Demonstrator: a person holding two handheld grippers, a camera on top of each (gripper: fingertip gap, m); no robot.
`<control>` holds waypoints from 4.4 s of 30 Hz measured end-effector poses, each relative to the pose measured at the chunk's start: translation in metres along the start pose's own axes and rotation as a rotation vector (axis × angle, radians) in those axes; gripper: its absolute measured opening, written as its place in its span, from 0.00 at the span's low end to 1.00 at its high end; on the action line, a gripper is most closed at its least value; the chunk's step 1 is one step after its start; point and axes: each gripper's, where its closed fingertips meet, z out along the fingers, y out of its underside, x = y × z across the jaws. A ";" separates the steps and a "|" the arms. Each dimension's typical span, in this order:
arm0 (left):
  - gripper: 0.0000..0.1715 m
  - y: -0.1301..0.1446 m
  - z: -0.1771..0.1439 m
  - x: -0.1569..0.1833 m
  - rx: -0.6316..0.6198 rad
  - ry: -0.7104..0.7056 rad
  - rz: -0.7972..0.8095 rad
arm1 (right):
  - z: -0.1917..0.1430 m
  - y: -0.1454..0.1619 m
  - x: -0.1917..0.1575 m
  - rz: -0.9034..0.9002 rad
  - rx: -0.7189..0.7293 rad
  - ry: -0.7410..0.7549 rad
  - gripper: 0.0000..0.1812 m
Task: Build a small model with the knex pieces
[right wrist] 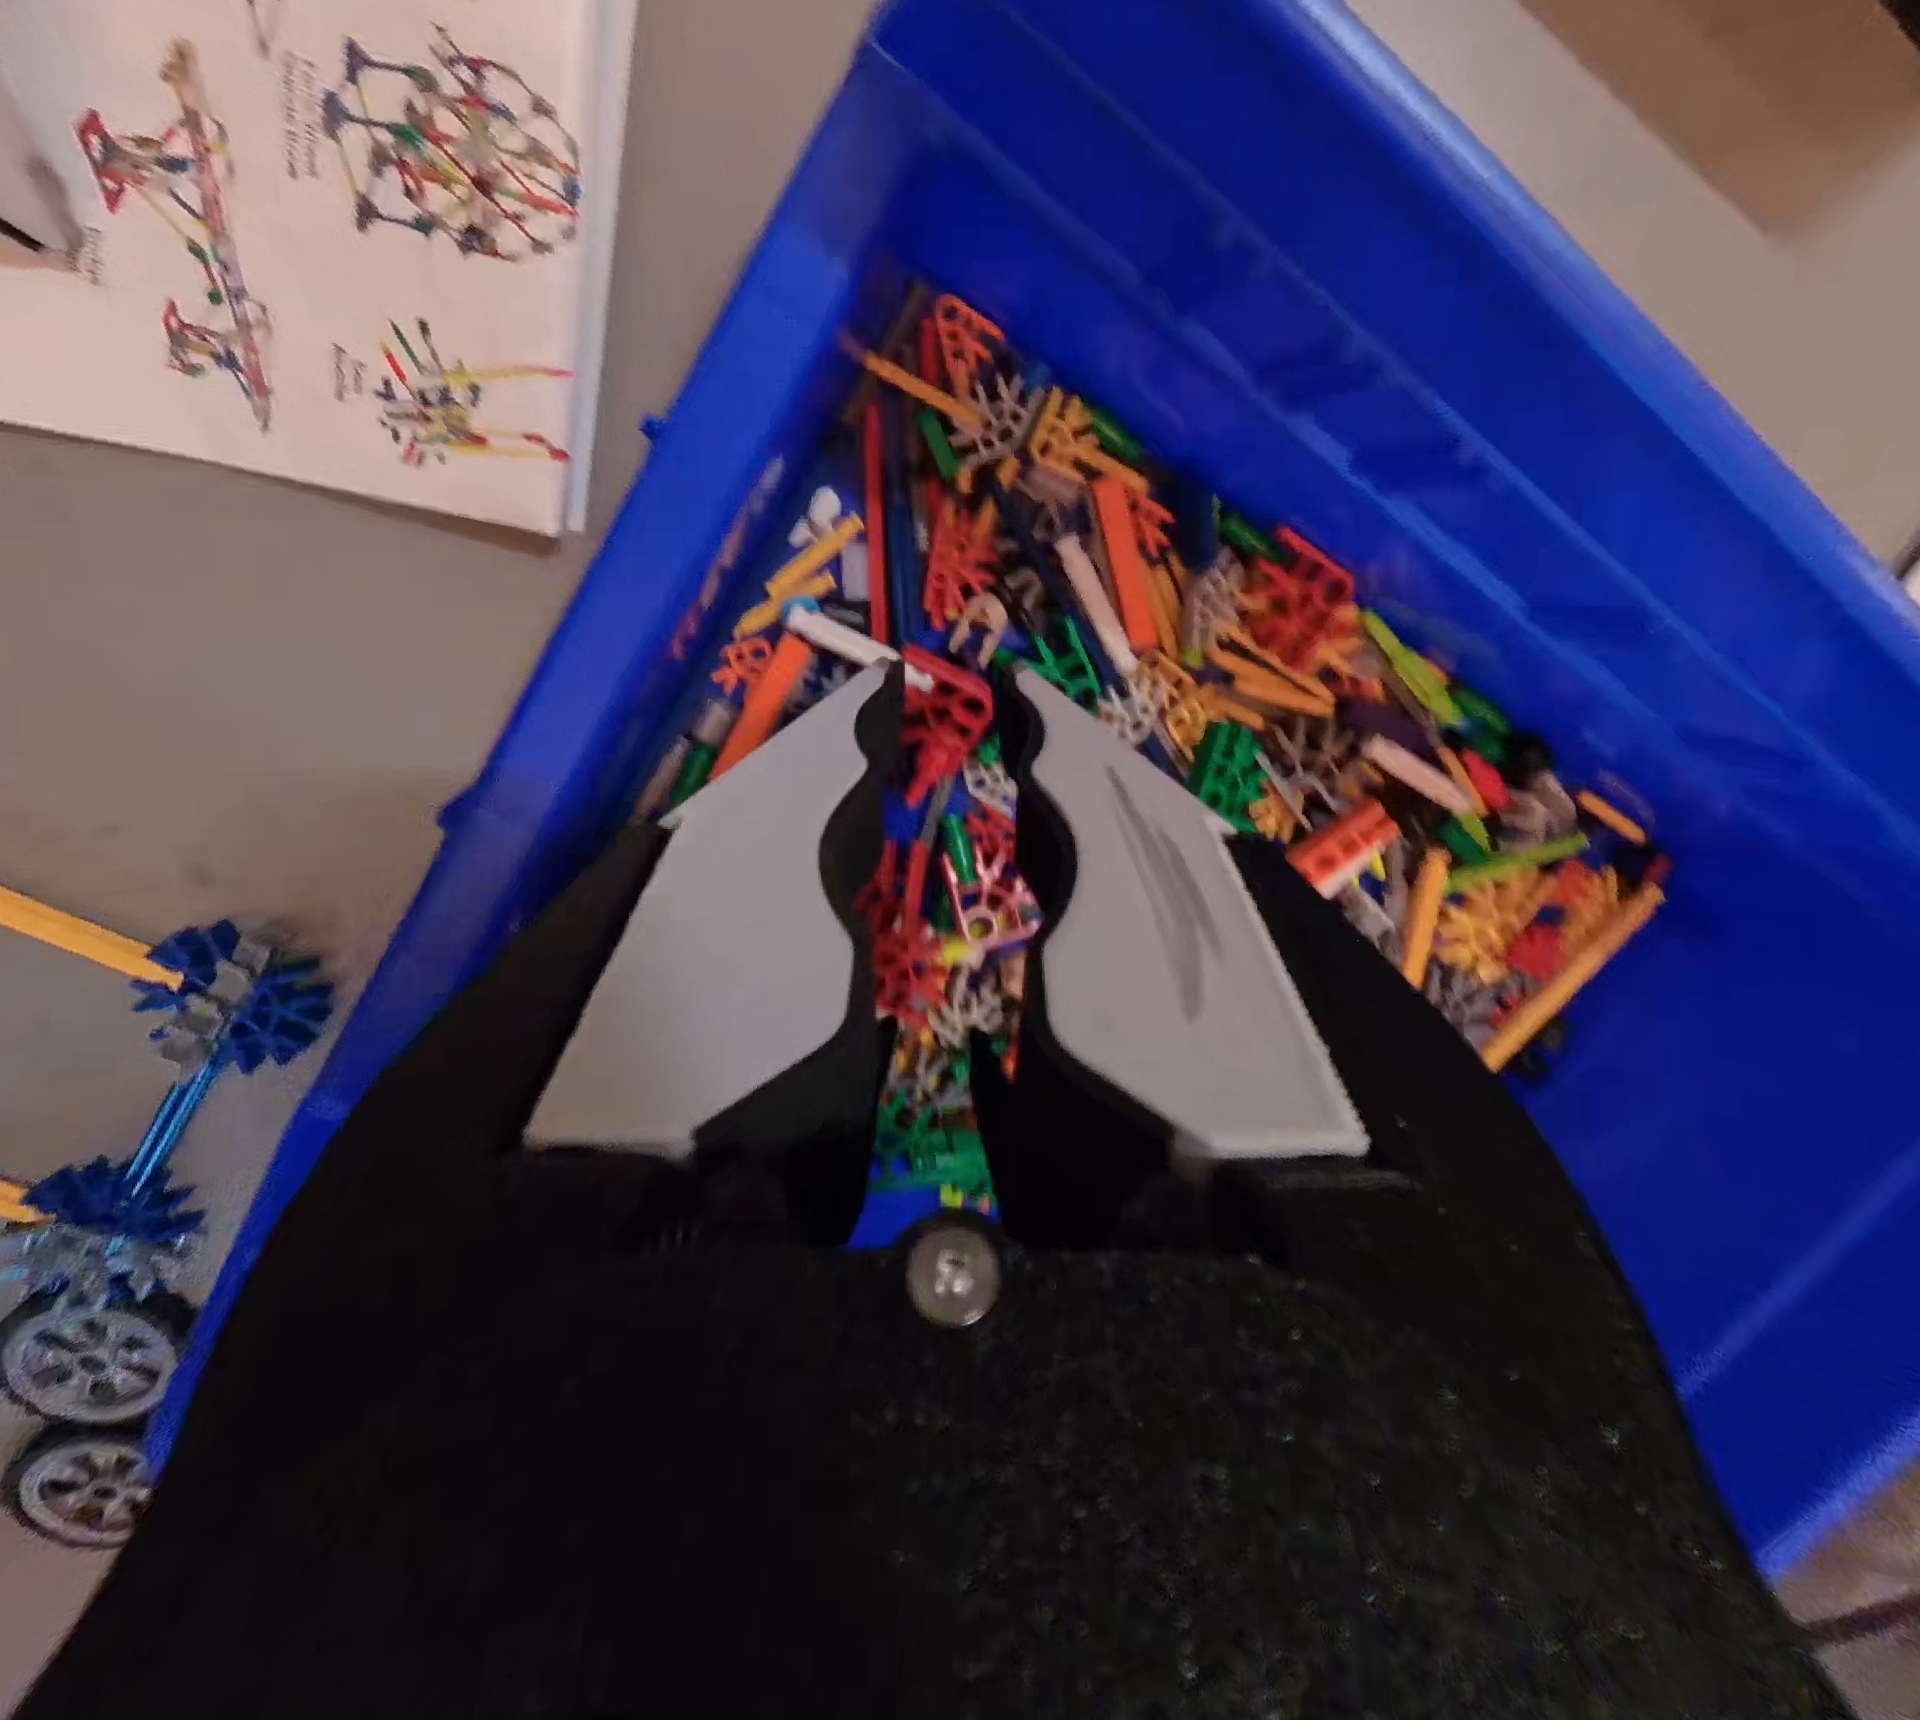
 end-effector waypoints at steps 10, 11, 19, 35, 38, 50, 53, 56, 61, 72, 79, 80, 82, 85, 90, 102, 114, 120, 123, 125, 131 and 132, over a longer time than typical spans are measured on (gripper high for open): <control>0.00 0.000 0.000 0.000 0.002 -0.005 0.006 | 0.033 -0.005 -0.008 0.002 -0.053 -0.058 0.02; 0.00 0.000 0.000 0.000 0.002 -0.005 0.006 | 0.032 -0.003 -0.009 -0.004 -0.064 -0.063 0.03; 0.00 0.000 0.000 0.000 0.003 -0.006 0.007 | 0.025 0.021 0.013 0.004 -0.200 0.079 0.08; 0.00 -0.001 0.001 0.001 0.001 -0.001 0.001 | 0.038 -0.003 -0.007 -0.001 -0.070 -0.028 0.04; 0.00 -0.001 0.001 0.001 0.002 -0.005 0.005 | 0.036 -0.001 -0.007 -0.011 -0.078 -0.024 0.02; 0.00 0.000 0.001 0.002 0.002 -0.002 0.003 | 0.033 0.005 -0.008 0.004 -0.086 -0.031 0.06; 0.00 -0.001 0.001 0.002 0.002 -0.003 0.003 | 0.037 0.004 -0.008 -0.012 -0.100 -0.016 0.04; 0.00 -0.001 0.001 0.002 0.002 -0.004 0.005 | 0.037 0.003 -0.008 -0.024 -0.099 -0.009 0.04; 0.00 -0.001 0.001 0.002 0.002 -0.002 0.004 | 0.035 0.004 -0.005 -0.011 -0.073 0.003 0.02; 0.00 0.000 0.001 0.002 0.001 0.004 0.000 | 0.014 -0.004 -0.002 0.067 0.061 -0.007 0.01; 0.00 0.000 0.000 0.001 0.002 0.000 0.000 | -0.021 -0.021 -0.004 0.140 0.230 -0.003 0.02; 0.00 0.000 0.000 0.001 0.003 -0.001 0.000 | -0.029 -0.024 -0.005 0.157 0.264 -0.006 0.02; 0.02 -0.001 0.000 0.000 0.008 -0.005 -0.005 | -0.045 -0.030 -0.009 0.188 0.332 -0.003 0.02; 0.10 -0.004 -0.003 -0.002 0.030 -0.005 -0.025 | -0.070 -0.035 -0.016 0.258 0.437 -0.006 0.02; 0.17 -0.019 -0.013 -0.017 0.110 -0.054 -0.076 | -0.103 -0.036 -0.032 0.374 0.599 -0.019 0.02; 0.19 -0.139 -0.039 -0.033 0.551 0.047 -0.231 | -0.148 -0.051 -0.116 0.389 0.897 0.026 0.02; 0.02 -0.174 -0.017 0.016 0.668 0.335 -0.344 | -0.133 -0.034 -0.169 0.501 1.014 0.035 0.02; 0.02 -0.166 -0.004 0.031 0.609 0.358 -0.339 | -0.121 -0.023 -0.181 0.540 1.005 0.058 0.02; 0.02 -0.160 0.003 0.041 0.551 0.345 -0.305 | -0.116 -0.018 -0.190 0.522 0.954 0.080 0.02; 0.01 -0.154 0.010 0.049 0.501 0.326 -0.271 | -0.113 -0.015 -0.196 0.503 0.918 0.104 0.02; 0.01 -0.139 0.028 0.065 0.358 0.240 -0.127 | -0.100 -0.008 -0.210 0.464 0.807 0.141 0.08; 0.02 -0.137 0.032 0.067 0.332 0.219 -0.096 | -0.097 -0.007 -0.211 0.460 0.784 0.148 0.08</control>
